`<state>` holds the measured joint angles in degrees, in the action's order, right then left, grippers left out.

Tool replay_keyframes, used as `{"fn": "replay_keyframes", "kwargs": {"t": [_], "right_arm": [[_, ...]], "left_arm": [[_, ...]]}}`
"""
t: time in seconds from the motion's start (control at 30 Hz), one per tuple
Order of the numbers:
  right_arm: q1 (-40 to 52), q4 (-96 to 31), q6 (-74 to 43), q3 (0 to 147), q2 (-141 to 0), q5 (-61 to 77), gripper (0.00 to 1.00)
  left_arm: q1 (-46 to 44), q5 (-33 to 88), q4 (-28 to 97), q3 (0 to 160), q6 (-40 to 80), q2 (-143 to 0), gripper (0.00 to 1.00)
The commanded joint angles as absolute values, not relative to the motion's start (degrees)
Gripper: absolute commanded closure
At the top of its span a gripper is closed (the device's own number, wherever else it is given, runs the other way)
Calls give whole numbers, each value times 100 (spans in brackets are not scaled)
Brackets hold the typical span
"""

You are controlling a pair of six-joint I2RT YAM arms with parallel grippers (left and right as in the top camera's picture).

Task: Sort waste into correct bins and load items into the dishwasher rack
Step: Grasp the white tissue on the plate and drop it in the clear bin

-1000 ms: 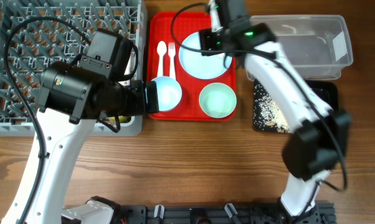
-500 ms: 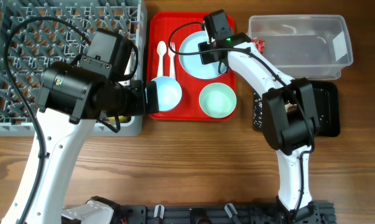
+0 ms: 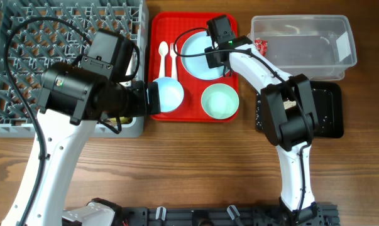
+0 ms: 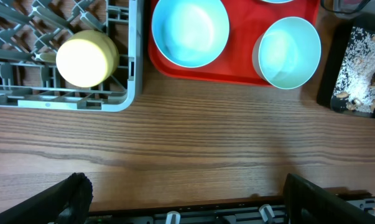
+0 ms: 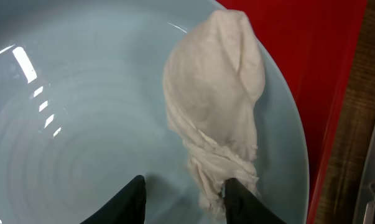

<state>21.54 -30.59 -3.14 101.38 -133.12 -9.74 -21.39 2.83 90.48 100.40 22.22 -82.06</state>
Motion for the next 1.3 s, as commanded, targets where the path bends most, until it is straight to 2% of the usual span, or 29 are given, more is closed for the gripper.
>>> {"fn": "replay_keyframes", "kwargs": {"t": [0.0,0.07,0.17,0.27,0.53,0.73,0.9,1.1,1.27], "right_arm": [[2134,-3105,-298,10160,-13461,-976,63],[2134,-3107,-303,10160,-13461,-897,72],[2132,-3107,-298,10160,-13463,-934,78],[2130,-3127,-307,10160,-13463,-1175,95],[2137,-3616,-508,10206,-13255,-989,96],[2134,-4042,-906,10285,-12145,-377,96],[2067,-4119,-902,10285,-11301,-788,96],[1625,-4622,-882,10269,-11059,-1564,96],[917,-4744,-768,10071,-11196,-1664,96]], "left_arm": [[-2147,228,9050,10036,2298,-8132,0],[-2147,228,9050,10036,2298,-8134,0],[-2147,228,9050,10036,2298,-8132,0],[-2147,228,9050,10036,2298,-8134,0],[-2147,228,9050,10036,2298,-8132,0],[-2147,228,9050,10036,2298,-8134,0],[-2150,228,9050,10036,2298,-8134,0],[-2147,228,9050,10036,2298,-8134,0],[-2147,228,9050,10036,2298,-8132,0]]}}
